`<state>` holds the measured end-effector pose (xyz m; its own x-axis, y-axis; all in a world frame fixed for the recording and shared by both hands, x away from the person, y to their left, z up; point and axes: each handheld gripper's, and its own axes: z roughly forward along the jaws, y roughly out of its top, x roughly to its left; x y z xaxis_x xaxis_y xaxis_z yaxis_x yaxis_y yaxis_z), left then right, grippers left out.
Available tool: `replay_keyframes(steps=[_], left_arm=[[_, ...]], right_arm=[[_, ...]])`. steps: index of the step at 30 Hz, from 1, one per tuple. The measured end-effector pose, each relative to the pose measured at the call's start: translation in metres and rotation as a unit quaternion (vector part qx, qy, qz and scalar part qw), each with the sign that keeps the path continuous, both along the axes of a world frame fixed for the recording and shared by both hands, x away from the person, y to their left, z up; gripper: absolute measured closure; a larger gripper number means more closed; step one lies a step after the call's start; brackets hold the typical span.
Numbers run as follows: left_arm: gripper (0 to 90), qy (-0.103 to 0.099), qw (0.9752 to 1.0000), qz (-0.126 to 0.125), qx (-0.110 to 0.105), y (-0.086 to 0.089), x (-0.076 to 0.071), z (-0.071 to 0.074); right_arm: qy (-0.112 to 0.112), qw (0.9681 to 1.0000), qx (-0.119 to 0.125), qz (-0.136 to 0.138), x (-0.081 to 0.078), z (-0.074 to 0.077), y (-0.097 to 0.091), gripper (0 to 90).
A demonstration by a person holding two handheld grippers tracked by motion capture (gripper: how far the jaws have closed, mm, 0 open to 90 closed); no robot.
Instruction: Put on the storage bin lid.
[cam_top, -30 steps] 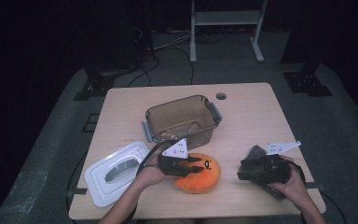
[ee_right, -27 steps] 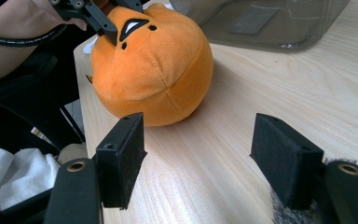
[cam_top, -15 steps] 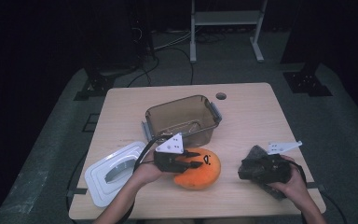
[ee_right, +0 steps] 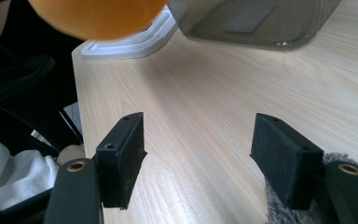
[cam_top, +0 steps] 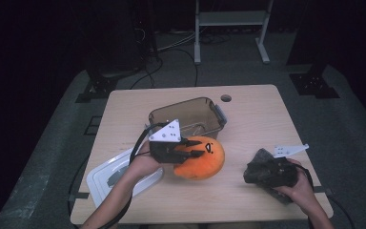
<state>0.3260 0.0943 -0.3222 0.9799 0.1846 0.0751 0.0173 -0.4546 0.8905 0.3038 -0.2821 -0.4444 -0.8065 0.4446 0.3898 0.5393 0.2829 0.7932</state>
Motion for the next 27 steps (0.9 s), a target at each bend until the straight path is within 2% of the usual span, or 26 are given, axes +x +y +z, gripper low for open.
replay_keyframes(steps=[8,12,21,27], left_arm=[[69.4,-0.005,0.9998,0.014,-0.014,0.009,0.011,0.020],[69.5,-0.005,0.9992,0.022,-0.032,0.016,0.020,0.032],[69.6,-0.015,0.9985,0.046,-0.025,0.024,0.039,0.047],[70.2,-0.015,0.9982,0.054,-0.022,0.026,0.050,0.050]], right_arm=[[0.001,1.0000,0.000,0.000,0.000,-0.001,0.000,33.4],[0.001,1.0000,0.001,0.000,0.001,-0.001,0.000,33.4],[0.000,1.0000,0.001,0.000,0.001,-0.001,-0.001,33.4],[0.003,1.0000,0.000,0.001,0.001,-0.001,0.000,33.4]])
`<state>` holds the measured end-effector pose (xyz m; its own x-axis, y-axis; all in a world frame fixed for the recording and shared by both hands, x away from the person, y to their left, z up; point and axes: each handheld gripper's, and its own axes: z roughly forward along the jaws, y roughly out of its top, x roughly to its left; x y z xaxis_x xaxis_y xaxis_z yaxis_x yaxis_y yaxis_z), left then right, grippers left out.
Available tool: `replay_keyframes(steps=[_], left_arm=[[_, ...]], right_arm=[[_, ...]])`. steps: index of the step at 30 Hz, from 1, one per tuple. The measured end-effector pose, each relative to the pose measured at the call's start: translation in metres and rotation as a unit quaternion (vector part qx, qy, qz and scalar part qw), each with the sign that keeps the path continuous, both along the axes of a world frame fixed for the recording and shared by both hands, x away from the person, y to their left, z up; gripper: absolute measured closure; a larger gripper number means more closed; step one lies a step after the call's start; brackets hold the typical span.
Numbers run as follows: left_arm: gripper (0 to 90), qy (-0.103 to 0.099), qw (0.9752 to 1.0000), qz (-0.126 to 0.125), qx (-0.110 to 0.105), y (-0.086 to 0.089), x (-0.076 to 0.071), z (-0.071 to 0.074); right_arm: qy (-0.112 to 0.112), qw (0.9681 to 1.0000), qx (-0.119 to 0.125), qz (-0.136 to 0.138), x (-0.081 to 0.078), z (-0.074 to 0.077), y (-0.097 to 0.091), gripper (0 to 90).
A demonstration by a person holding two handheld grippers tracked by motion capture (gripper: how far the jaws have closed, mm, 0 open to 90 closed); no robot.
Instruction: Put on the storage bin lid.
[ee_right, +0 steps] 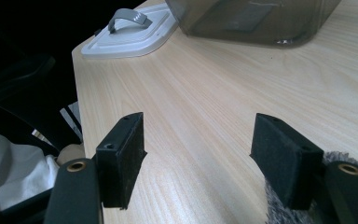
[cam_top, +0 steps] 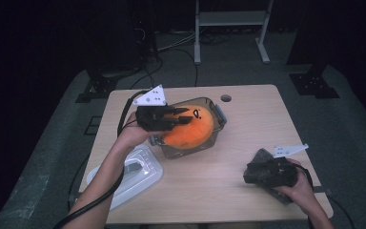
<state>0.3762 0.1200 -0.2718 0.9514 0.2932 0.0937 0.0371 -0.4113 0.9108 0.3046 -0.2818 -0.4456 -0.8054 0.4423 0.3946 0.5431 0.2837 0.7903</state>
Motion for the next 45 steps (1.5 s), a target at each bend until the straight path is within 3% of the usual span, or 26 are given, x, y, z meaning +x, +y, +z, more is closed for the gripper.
replay_keyframes(steps=[26,45], left_arm=[[70.2,0.014,0.9997,0.020,0.005,-0.007,0.043,-0.006],[70.2,0.033,0.9986,0.040,0.015,-0.008,0.070,-0.029]], right_arm=[[0.000,1.0000,0.004,0.002,0.001,-0.001,-0.002,33.4],[0.002,1.0000,0.006,0.002,0.001,-0.001,-0.004,33.4]])
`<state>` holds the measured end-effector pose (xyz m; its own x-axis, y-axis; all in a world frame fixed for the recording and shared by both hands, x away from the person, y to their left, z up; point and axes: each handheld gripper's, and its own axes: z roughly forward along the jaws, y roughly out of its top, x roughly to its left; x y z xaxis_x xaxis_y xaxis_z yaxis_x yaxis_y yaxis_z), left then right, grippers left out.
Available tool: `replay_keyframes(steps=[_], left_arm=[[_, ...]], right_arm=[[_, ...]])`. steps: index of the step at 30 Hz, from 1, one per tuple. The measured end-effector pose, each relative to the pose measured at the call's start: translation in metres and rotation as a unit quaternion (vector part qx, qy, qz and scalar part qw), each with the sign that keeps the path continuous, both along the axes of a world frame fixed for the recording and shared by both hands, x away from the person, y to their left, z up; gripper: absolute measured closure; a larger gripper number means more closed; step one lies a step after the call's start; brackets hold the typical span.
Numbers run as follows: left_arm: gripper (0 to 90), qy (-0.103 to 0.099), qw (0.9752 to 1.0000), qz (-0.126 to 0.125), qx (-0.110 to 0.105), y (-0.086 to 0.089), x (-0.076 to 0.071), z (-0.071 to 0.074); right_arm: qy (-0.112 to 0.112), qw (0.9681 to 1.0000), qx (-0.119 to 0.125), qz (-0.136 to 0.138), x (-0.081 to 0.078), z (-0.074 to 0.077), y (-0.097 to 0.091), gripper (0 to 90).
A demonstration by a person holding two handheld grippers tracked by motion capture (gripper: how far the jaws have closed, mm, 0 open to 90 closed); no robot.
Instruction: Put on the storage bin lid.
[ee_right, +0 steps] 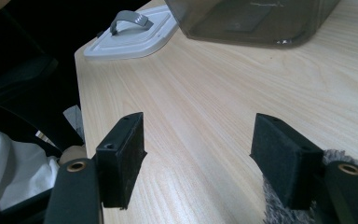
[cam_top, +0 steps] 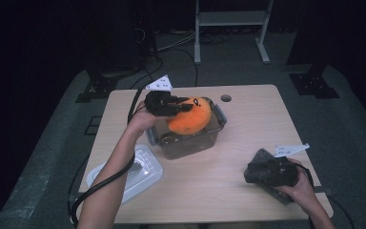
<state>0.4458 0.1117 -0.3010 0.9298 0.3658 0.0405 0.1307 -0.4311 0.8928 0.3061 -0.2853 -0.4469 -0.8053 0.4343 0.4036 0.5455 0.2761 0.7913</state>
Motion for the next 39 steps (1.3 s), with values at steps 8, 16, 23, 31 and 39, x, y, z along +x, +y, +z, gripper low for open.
replay_keyframes(steps=[8,16,23,31,39], left_arm=[[70.1,0.002,1.0000,0.002,0.007,-0.005,0.006,-0.007],[70.1,0.006,0.9998,0.008,0.015,-0.006,0.012,-0.015],[70.0,0.005,0.9996,0.011,0.027,-0.007,0.015,-0.020],[69.9,0.007,0.9993,0.013,0.035,-0.011,0.018,-0.025],[69.9,0.010,0.9984,0.013,0.054,-0.016,0.021,-0.030]], right_arm=[[0.001,1.0000,0.001,0.001,0.000,0.000,0.000,33.4],[0.001,1.0000,0.001,0.001,0.000,-0.001,-0.001,33.4],[0.001,1.0000,0.000,0.002,0.000,0.000,-0.001,33.4],[0.000,1.0000,0.000,0.003,0.000,0.000,0.000,33.4],[0.001,1.0000,0.000,0.004,0.000,-0.001,0.000,33.4]])
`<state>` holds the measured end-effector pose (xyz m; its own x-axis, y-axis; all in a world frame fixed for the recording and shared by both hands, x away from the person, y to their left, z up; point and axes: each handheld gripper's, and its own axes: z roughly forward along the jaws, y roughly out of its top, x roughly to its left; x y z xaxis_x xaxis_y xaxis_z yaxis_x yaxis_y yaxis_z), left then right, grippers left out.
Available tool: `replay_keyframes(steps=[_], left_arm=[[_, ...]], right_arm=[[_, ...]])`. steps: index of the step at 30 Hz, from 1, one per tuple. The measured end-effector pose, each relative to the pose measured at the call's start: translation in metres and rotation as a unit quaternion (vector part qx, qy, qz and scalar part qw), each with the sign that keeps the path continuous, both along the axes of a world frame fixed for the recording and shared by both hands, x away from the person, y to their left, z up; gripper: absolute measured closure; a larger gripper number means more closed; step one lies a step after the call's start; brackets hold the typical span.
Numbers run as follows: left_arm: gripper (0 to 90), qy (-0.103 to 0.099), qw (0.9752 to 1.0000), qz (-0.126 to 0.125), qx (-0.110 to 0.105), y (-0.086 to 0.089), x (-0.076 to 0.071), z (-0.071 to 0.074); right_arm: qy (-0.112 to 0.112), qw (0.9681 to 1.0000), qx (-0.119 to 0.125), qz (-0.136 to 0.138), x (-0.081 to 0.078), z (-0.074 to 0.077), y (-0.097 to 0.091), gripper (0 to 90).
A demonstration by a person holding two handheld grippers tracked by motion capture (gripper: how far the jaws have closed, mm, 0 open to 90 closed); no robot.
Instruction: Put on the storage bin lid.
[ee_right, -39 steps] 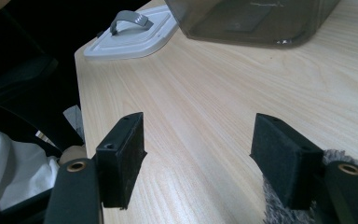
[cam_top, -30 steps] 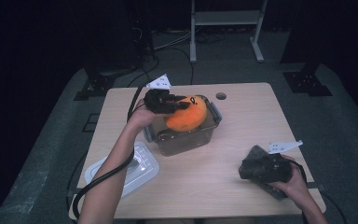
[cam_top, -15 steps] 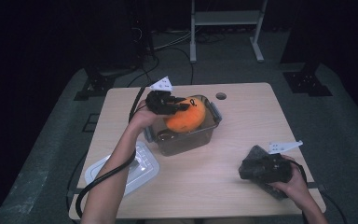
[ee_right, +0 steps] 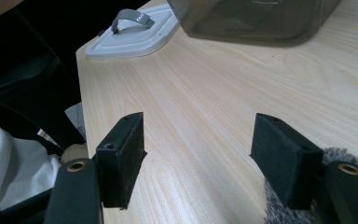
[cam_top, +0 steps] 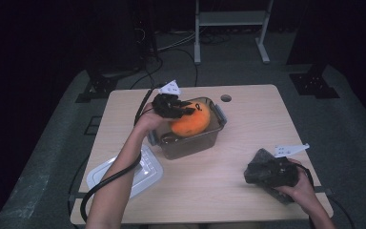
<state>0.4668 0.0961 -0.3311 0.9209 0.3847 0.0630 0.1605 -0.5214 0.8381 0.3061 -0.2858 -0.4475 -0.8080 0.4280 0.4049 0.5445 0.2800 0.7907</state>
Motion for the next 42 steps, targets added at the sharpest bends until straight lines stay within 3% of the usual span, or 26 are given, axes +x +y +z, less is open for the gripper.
replay_keyframes(steps=[22,29,32,42], left_arm=[[69.5,0.006,0.9991,-0.012,0.041,-0.013,0.002,-0.007],[69.3,0.007,0.9989,-0.013,0.045,-0.014,0.002,-0.008],[69.2,0.009,0.9980,-0.018,0.060,-0.014,0.003,-0.009],[68.5,0.012,0.9972,-0.021,0.071,-0.017,0.002,-0.012]], right_arm=[[0.000,1.0000,0.000,0.001,-0.001,0.001,-0.001,33.4],[0.001,1.0000,0.000,0.002,-0.001,0.001,-0.001,33.4],[0.001,1.0000,0.000,0.002,-0.001,0.001,-0.001,33.4],[0.002,1.0000,-0.001,0.003,-0.001,0.000,0.000,33.4]])
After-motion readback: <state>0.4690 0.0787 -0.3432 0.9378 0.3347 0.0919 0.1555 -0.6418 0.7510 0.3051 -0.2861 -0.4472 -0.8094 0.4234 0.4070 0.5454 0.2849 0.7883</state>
